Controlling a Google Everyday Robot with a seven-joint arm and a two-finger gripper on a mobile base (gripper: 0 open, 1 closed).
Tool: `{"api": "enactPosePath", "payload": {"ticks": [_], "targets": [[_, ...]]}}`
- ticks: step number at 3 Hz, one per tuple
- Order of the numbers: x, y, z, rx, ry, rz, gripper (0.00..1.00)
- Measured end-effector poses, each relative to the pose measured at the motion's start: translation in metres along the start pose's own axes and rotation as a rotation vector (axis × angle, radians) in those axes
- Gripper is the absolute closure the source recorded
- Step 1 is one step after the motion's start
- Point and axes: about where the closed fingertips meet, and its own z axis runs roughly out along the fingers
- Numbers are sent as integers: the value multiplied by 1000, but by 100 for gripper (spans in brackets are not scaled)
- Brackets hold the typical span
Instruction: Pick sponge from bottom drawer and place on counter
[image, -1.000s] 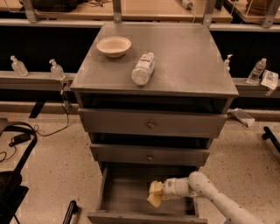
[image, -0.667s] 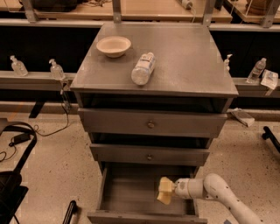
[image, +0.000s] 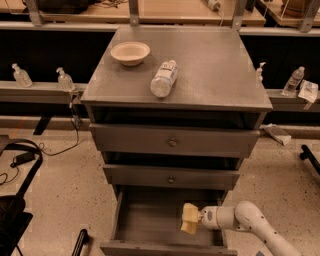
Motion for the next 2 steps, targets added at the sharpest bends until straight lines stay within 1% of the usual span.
{"api": "enactPosePath", "payload": {"ticks": [1, 2], "targets": [[18, -25, -25, 48, 26, -34, 100], [61, -95, -96, 119, 55, -125, 100]]}}
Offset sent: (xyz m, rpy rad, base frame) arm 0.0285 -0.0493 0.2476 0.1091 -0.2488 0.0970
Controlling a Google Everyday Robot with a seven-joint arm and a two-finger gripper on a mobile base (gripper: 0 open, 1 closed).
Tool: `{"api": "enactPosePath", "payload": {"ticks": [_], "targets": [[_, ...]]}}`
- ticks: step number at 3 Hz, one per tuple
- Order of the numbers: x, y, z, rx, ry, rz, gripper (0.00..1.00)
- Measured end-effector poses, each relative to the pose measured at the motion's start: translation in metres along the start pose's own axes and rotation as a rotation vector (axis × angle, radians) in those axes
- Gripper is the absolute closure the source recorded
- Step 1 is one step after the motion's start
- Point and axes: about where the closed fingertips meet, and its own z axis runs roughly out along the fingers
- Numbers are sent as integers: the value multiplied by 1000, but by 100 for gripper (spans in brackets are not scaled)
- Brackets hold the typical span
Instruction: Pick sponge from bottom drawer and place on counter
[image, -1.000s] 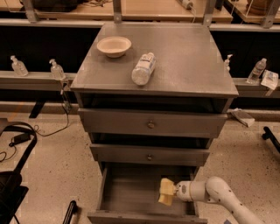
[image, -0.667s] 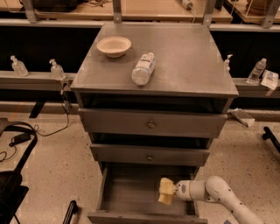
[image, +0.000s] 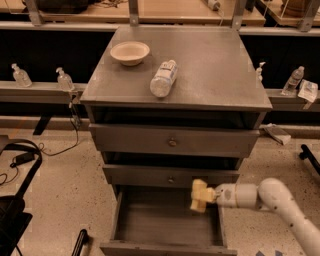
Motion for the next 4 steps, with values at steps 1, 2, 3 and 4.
{"api": "enactPosePath", "payload": {"ticks": [1, 2, 3, 4], "targets": [[38, -41, -46, 13, -8, -62, 100], [65, -76, -82, 42, -22, -92, 100], [83, -109, -105, 79, -40, -119, 100], [103, -152, -123, 49, -47, -179, 100]]}}
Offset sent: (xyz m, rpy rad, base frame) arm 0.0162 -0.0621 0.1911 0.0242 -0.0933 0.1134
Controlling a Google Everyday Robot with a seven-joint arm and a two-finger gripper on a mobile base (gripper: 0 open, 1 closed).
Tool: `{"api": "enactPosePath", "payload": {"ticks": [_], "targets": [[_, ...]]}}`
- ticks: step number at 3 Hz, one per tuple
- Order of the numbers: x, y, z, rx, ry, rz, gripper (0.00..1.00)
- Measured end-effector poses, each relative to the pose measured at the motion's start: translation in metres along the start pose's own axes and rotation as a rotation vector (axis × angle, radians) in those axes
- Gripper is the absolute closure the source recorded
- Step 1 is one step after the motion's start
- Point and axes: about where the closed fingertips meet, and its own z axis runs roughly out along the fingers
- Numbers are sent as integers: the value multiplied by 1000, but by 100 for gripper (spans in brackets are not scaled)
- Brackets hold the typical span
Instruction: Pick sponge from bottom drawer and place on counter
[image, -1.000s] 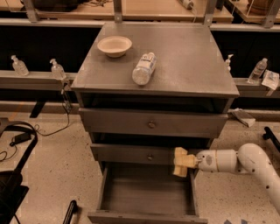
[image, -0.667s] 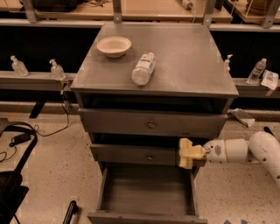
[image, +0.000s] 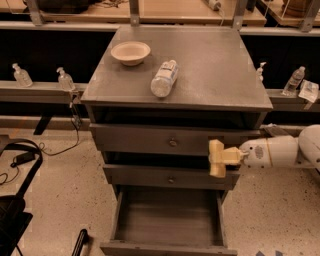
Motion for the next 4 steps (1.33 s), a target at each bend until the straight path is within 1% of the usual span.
{"api": "enactPosePath", "payload": {"ticks": [1, 2, 3, 4], "targets": [[33, -52, -20, -25, 23, -87, 100], [48, -78, -29, -35, 42, -131, 100], [87, -117, -58, -59, 120, -178, 100], [134, -185, -112, -99, 172, -184, 100]]}}
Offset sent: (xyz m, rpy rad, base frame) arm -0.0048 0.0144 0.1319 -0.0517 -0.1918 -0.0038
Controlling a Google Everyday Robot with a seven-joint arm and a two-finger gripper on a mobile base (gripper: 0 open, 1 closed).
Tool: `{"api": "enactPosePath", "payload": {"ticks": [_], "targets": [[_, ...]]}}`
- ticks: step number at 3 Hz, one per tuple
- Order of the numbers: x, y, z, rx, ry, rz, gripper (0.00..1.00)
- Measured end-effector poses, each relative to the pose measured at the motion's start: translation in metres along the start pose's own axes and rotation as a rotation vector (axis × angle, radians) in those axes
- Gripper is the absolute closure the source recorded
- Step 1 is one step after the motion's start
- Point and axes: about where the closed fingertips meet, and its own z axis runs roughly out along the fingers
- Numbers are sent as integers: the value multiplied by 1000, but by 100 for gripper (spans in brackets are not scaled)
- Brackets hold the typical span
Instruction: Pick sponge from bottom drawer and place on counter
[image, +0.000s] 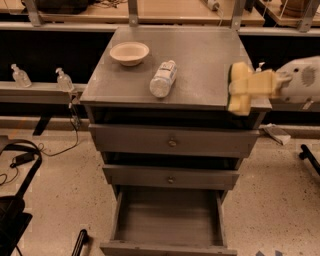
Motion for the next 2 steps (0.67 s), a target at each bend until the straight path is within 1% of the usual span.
{"api": "enactPosePath", "payload": {"ticks": [1, 2], "targets": [[89, -19, -37, -154, 88, 17, 100], [115, 45, 26, -220, 94, 11, 100]]}}
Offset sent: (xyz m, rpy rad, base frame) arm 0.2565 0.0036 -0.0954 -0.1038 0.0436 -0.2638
